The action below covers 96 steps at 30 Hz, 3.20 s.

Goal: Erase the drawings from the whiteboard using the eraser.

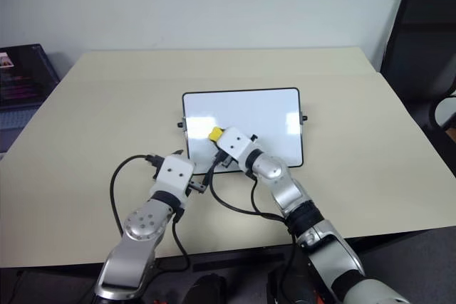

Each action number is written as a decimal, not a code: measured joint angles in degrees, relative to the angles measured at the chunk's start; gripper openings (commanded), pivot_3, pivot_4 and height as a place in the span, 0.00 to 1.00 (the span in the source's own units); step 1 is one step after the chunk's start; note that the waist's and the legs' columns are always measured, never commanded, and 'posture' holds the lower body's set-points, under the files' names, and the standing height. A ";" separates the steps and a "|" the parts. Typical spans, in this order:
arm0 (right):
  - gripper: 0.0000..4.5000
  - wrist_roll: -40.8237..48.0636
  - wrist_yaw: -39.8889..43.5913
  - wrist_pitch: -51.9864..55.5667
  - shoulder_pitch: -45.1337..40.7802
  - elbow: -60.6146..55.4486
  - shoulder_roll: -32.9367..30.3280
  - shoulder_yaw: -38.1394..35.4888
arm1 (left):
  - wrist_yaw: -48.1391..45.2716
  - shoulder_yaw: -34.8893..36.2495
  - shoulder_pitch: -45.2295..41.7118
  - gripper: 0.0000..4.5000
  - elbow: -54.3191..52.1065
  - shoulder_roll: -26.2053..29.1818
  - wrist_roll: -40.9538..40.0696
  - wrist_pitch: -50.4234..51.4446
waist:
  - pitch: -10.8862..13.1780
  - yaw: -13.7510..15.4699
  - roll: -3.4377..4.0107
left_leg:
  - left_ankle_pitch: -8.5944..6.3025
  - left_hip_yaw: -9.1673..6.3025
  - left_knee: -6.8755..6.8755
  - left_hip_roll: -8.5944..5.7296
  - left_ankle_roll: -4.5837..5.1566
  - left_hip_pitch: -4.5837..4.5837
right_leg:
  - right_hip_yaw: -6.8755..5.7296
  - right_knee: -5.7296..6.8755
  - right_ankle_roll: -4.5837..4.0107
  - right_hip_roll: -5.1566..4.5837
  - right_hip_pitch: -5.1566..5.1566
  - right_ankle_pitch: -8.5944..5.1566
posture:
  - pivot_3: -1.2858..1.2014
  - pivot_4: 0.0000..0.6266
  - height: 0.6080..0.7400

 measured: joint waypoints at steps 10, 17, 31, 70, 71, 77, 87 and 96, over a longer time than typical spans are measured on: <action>0.27 -3.90 -2.17 -1.32 -0.06 2.66 1.15 2.14 | 0.10 -0.02 1.39 1.00 -0.31 -0.11 0.23 0.00 | 0.01 -0.02 0.01 | 0.00 -0.01 0.00 0.03 0.00 0.02 | 0.00 0.01 0.00 0.00 -0.01 0.00 | 0.52 0.24 1.00; 0.27 -4.61 -3.97 -1.70 -3.06 6.23 2.34 2.06 | 0.08 -0.02 1.25 1.00 -0.65 -0.12 0.29 0.00 | 0.01 -0.06 0.01 | 0.00 -0.03 0.02 0.04 0.00 0.08 | -0.01 0.09 -0.02 0.00 0.01 -0.01 | 0.52 0.24 1.00; 0.27 -5.81 -2.42 -0.57 -0.67 2.01 -1.75 2.13 | 0.05 -0.48 -0.33 1.00 -0.48 -0.66 0.28 0.01 | 0.00 0.40 0.01 | 0.00 -0.15 0.03 -0.03 0.00 0.08 | -0.01 -0.11 -0.01 -0.02 0.17 -0.01 | 0.52 0.24 1.00; 0.27 -6.36 -0.63 -4.45 1.43 1.86 -1.48 3.79 | 0.09 1.98 -0.06 1.00 0.20 0.15 0.27 0.15 | 0.10 -0.33 0.06 | -0.02 -0.15 -0.17 0.05 -0.01 0.06 | -0.04 -0.49 0.02 -0.02 0.23 0.01 | 0.52 0.24 1.00; 0.27 -7.11 -0.73 -4.52 1.03 2.21 -1.88 4.17 | 0.09 2.09 -0.05 1.00 0.17 0.15 0.27 0.16 | 0.10 -0.34 0.06 | -0.02 -0.15 -0.17 0.06 -0.01 0.08 | -0.04 -0.48 0.01 -0.02 0.23 0.01 | 0.52 0.24 1.00; 0.27 -10.35 -1.66 -3.79 -0.12 1.82 -3.25 5.54 | 0.09 2.17 0.04 1.00 0.06 0.06 0.27 0.19 | 0.09 -0.26 0.06 | -0.01 -0.17 -0.13 0.07 0.00 0.13 | -0.04 -0.44 -0.27 -0.02 0.27 -0.16 | 0.52 0.24 1.00; 0.27 -9.88 -1.21 -0.70 5.50 -7.19 -9.44 3.51 | -0.36 1.89 -1.49 1.00 0.28 0.43 0.16 0.18 | 0.09 0.57 0.06 | 0.00 -0.18 -0.02 -0.06 0.00 0.07 | -0.03 -0.55 -0.25 -0.11 0.38 -0.16 | 0.52 0.24 1.00; 0.27 -9.00 -0.06 2.46 9.54 -13.86 -12.63 1.99 | -1.31 1.49 -2.78 1.00 2.46 0.46 -0.08 -0.07 | 0.09 0.34 0.05 | 0.00 -0.18 -0.02 0.00 0.00 0.13 | -0.07 -0.54 -0.28 -0.11 0.38 -0.18 | 0.52 0.24 1.00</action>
